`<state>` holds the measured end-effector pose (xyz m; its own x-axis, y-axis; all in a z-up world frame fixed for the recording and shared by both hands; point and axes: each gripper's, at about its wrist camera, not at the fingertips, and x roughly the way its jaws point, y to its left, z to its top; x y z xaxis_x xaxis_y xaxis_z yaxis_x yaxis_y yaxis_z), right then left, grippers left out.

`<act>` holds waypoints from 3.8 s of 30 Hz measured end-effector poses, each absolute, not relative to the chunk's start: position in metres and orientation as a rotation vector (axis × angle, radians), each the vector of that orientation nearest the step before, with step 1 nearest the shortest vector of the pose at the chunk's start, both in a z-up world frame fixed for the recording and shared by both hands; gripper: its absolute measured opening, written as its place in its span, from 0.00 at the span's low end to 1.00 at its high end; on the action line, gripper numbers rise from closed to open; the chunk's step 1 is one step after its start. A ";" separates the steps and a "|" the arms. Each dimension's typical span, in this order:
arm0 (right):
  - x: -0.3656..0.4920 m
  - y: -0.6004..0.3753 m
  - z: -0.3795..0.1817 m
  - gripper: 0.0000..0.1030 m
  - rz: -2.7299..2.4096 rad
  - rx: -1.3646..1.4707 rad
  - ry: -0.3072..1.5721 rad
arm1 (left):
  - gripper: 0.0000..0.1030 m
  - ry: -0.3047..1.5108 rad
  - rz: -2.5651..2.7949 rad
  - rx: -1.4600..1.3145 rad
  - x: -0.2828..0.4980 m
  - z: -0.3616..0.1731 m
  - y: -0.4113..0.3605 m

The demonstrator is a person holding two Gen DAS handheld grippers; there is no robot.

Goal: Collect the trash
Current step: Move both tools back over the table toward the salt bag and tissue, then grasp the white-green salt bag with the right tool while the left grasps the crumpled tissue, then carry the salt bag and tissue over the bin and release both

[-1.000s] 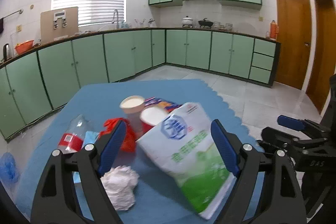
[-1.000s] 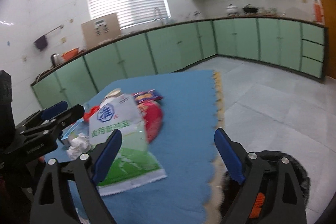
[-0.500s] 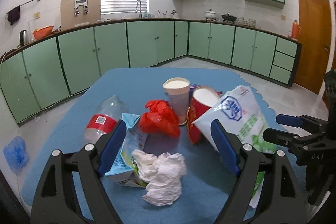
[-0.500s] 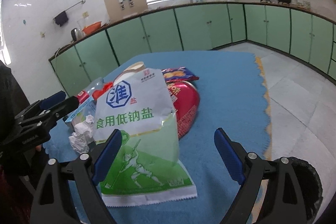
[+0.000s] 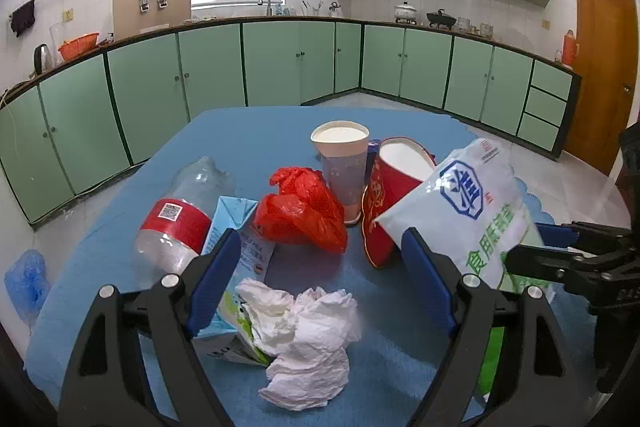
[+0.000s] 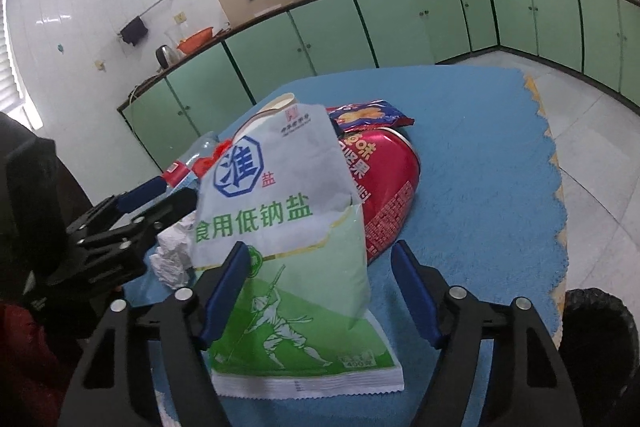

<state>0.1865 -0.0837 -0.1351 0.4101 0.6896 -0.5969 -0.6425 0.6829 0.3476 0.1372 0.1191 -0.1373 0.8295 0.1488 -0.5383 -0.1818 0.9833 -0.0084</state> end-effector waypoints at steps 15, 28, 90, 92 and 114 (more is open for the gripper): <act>0.173 -0.089 -0.120 0.11 0.900 0.087 0.780 | 0.77 0.565 0.162 -0.047 0.135 -0.135 0.117; 0.150 -0.102 -0.085 0.06 0.863 0.111 0.664 | 0.72 0.604 0.141 -0.027 0.098 -0.149 0.117; 0.106 -0.170 -0.019 0.06 0.593 0.099 0.562 | 0.18 0.415 -0.130 -0.061 0.115 -0.042 0.033; 0.103 -0.181 -0.016 0.06 0.557 0.102 0.554 | 0.18 0.412 -0.168 -0.055 0.117 -0.041 0.021; 0.100 -0.341 -0.079 0.06 0.110 0.193 0.636 | 0.18 0.593 -0.538 0.036 0.178 -0.111 -0.161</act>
<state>0.0999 -0.3409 -0.0793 0.7992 0.1613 -0.5790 -0.0429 0.9762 0.2128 0.1783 -0.1608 -0.1112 0.6963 -0.4720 -0.5407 0.4922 0.8623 -0.1189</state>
